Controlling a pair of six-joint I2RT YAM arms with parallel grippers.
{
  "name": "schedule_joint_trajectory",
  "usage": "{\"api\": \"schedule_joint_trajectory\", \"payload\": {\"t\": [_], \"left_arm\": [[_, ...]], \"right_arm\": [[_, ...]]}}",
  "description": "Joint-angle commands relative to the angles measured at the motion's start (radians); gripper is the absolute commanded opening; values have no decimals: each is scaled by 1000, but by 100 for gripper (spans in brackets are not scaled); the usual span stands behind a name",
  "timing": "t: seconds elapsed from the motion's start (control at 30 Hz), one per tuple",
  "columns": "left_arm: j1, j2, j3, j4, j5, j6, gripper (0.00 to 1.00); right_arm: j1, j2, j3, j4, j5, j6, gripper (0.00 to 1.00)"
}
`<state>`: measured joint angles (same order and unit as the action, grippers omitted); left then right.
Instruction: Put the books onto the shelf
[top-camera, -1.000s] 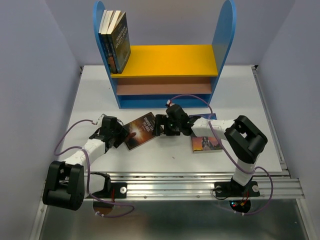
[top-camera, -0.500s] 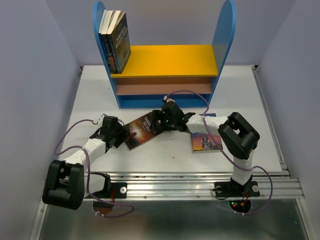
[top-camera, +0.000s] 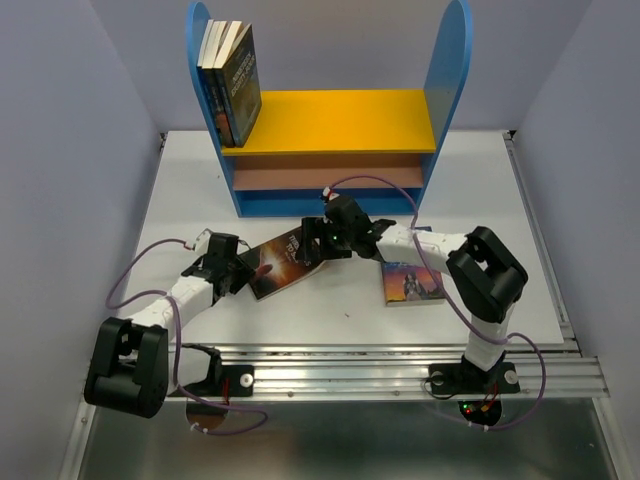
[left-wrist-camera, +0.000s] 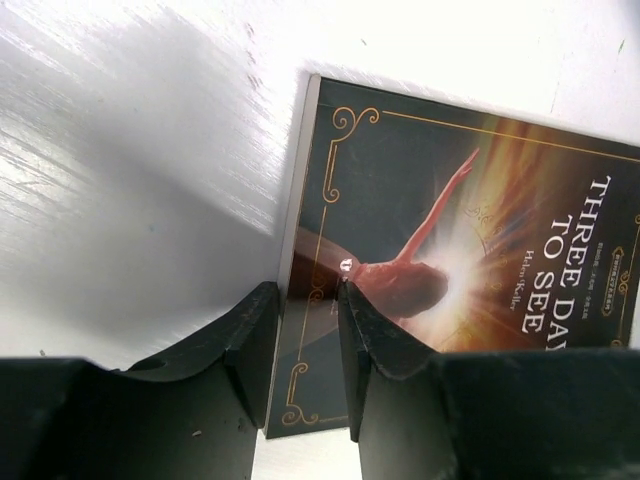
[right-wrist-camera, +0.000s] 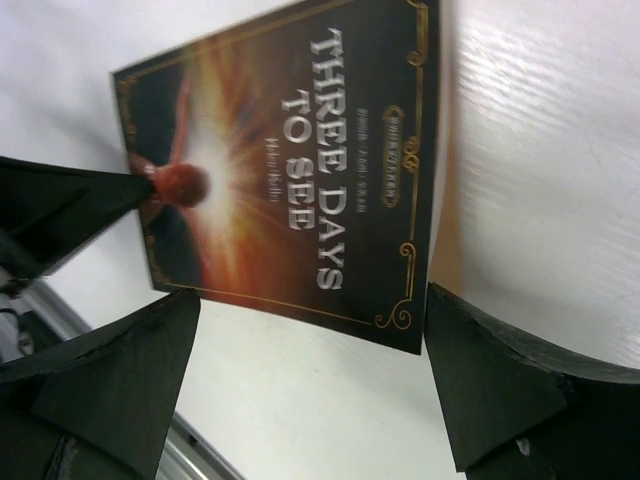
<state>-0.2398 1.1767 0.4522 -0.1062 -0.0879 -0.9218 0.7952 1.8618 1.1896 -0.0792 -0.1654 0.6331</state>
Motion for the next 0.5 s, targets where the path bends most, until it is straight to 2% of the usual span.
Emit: {"api": "schedule_joint_trajectory", "payload": {"t": [0.0,0.23,0.47], "left_arm": [[-33,35,13,-35,22,-12,38],[-47,51,19,-33,19,-9,37],[-50,47,19,-38,19,-8,37]], "right_arm": [[13,-61,82,61,-121,20,96],[13,-52,84,68,-169,40,96],[13,-13,65,-28,4,69,94]]}}
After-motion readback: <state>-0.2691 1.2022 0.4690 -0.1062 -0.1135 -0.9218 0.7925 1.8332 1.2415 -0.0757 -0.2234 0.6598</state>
